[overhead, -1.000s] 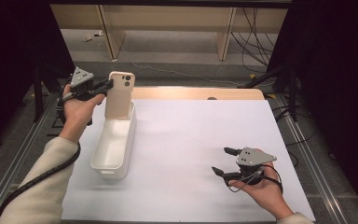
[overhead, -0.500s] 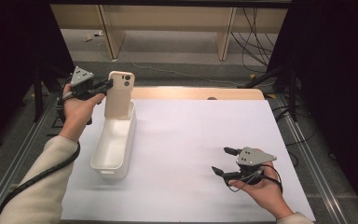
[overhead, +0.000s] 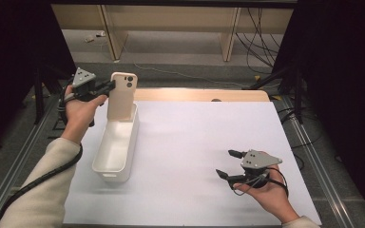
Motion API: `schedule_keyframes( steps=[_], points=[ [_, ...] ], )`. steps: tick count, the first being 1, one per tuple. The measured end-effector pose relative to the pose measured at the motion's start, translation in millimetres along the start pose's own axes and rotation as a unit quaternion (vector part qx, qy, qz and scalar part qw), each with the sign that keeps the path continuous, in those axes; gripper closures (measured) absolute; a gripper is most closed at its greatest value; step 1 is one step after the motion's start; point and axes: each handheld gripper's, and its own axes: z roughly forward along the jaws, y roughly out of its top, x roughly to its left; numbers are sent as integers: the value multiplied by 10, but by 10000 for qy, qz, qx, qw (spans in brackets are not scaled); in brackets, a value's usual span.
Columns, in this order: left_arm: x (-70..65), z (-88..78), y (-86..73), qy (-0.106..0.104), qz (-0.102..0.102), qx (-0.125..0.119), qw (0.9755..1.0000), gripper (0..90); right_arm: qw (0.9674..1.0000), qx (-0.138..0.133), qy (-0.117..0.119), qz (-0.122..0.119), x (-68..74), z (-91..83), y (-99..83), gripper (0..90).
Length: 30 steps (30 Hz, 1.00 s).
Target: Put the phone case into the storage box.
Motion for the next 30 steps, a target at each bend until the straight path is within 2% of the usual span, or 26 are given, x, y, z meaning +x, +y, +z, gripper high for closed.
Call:
schedule_keyframes(
  steps=[30],
  points=[
    [63, 47, -34, 77, -59, 35, 9999, 821, 10000, -1, -1, 1, 2, -1, 2, 232]
  ],
)
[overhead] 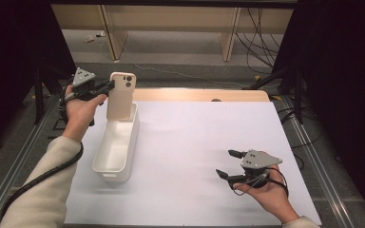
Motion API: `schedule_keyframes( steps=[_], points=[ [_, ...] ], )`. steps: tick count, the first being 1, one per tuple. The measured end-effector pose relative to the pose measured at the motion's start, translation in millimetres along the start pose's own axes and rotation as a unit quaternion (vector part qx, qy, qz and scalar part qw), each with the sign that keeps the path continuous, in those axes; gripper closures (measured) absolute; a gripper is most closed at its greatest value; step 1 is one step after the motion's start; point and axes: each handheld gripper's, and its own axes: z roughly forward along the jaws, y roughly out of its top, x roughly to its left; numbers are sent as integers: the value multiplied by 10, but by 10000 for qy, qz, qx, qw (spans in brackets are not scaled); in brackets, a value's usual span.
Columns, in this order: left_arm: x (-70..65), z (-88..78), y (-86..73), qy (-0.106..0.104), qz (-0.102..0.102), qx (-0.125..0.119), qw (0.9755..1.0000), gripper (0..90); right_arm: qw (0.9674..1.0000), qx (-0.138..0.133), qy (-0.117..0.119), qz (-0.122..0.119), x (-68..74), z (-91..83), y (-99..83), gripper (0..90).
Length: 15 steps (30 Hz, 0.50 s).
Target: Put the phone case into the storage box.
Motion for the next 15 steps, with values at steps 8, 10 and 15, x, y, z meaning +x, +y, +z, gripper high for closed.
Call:
schedule_keyframes(
  steps=[8, 10, 15],
  points=[
    [13, 31, -29, -18, -88, 52, 9999, 821, 10000, 11, -10, 8, -13, -4, -6, 232],
    [13, 36, -35, -20, -104, 48, 9999, 821, 10000, 0, -12, 8, -12, -5, -6, 232],
    [17, 50, -50, -27, -102, 63, 9999, 821, 10000, 13, -7, 8, -13, -1, -7, 232]
  ],
)
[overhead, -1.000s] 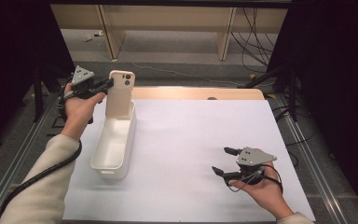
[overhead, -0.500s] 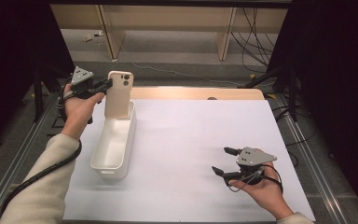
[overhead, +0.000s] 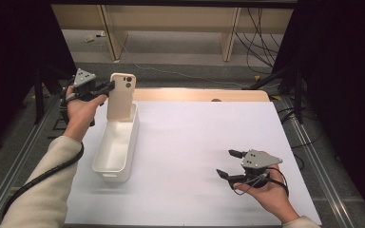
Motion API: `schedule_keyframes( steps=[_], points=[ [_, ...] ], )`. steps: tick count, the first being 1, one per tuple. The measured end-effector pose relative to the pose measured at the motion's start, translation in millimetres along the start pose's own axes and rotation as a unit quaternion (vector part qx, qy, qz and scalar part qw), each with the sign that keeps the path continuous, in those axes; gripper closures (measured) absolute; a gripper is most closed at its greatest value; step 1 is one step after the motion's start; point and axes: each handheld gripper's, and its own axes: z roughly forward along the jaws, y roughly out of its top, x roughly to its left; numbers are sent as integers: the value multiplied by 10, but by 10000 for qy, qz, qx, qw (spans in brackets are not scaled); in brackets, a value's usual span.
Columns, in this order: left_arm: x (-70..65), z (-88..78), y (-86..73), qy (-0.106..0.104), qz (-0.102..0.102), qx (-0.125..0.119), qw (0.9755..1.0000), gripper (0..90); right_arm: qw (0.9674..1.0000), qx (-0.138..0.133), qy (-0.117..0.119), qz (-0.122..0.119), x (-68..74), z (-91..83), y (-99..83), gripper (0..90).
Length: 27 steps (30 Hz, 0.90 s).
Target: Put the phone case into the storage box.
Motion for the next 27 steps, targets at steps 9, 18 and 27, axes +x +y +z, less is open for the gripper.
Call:
schedule_keyframes(
  steps=[9, 18, 27],
  points=[
    [2, 22, -10, 24, 32, 31, 10000, 821, 10000, -18, -5, -5, 0, -4, 5, 232],
    [-30, 53, -3, 15, 42, 50, 10000, 821, 10000, -11, -5, -7, 0, -8, 6, 232],
    [-18, 81, -29, 60, 31, 81, 9999, 821, 10000, -18, -2, -5, 2, -6, 5, 232]
  ],
)
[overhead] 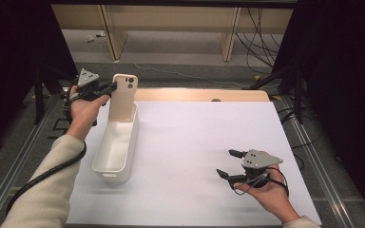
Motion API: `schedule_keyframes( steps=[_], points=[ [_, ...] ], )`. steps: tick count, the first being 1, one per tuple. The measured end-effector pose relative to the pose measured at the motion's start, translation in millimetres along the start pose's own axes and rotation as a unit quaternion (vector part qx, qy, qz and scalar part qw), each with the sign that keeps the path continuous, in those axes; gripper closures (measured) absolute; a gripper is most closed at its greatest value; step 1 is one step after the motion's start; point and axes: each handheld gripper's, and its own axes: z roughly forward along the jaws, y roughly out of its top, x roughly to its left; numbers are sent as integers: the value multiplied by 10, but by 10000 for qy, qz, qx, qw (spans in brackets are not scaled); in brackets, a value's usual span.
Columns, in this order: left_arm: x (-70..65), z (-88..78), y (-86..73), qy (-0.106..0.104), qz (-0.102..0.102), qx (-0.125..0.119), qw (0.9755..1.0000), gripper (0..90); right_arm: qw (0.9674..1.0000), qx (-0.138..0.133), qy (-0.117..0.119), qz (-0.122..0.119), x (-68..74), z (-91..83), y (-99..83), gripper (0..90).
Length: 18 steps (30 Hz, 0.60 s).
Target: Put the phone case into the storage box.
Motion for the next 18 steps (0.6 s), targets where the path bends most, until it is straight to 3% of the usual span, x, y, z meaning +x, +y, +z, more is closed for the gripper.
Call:
schedule_keyframes(
  steps=[18],
  points=[
    [18, 50, -44, 33, 1, 91, 10000, 821, 10000, 4, 11, 3, -1, 1, -2, 232]
  ],
)
